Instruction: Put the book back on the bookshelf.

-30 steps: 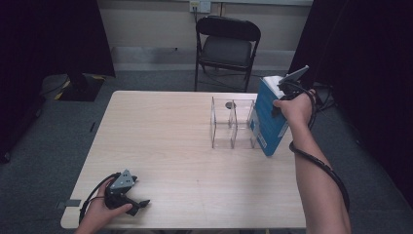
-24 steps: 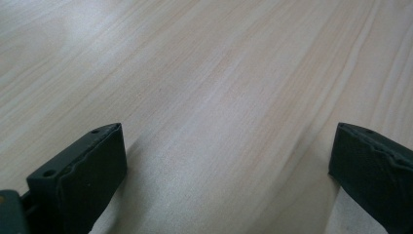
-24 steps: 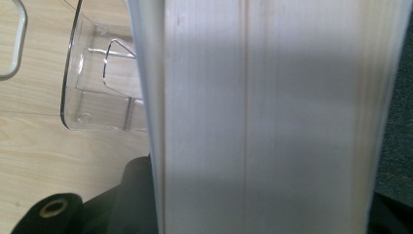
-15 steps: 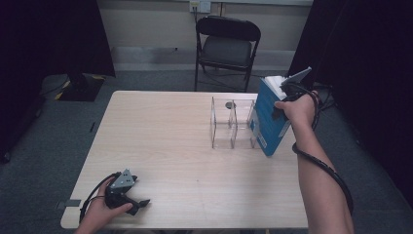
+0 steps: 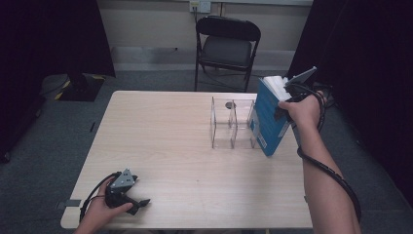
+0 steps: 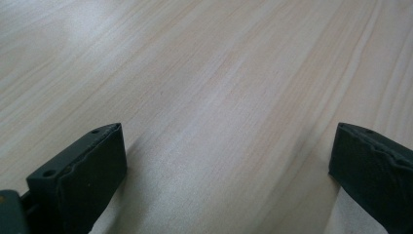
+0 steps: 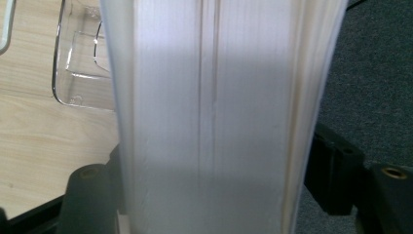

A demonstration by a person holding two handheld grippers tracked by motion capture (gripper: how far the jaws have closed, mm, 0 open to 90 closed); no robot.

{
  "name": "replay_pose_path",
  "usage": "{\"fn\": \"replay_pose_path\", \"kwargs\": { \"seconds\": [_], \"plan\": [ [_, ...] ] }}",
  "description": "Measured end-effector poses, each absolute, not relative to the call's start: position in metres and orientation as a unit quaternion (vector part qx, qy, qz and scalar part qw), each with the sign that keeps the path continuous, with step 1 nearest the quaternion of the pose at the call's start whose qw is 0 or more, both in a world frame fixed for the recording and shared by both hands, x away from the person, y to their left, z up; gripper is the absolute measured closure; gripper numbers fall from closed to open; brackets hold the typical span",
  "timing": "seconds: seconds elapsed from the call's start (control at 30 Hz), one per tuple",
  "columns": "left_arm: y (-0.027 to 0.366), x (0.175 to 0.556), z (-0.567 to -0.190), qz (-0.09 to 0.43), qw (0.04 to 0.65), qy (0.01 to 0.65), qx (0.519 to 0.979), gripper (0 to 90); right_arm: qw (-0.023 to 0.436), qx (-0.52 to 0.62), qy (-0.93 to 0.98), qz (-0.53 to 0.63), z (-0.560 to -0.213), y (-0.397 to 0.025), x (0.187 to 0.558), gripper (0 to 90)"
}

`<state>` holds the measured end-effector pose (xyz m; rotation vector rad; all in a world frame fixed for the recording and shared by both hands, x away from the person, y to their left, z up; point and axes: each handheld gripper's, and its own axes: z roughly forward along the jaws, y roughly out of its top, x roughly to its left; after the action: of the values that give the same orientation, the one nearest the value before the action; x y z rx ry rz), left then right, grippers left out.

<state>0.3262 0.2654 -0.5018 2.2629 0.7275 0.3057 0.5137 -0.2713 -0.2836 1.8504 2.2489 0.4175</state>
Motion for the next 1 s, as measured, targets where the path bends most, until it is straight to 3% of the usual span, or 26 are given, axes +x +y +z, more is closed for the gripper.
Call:
{"fn": "replay_pose_path", "kwargs": {
  "seconds": [1.0],
  "plan": [
    [0.265, 0.327, -0.502, 0.119, 0.365, 0.28, 0.88, 0.0, 0.085, 0.603, 0.78, 0.145, -0.274, -0.271, 0.487, 17.8]
  ]
}}
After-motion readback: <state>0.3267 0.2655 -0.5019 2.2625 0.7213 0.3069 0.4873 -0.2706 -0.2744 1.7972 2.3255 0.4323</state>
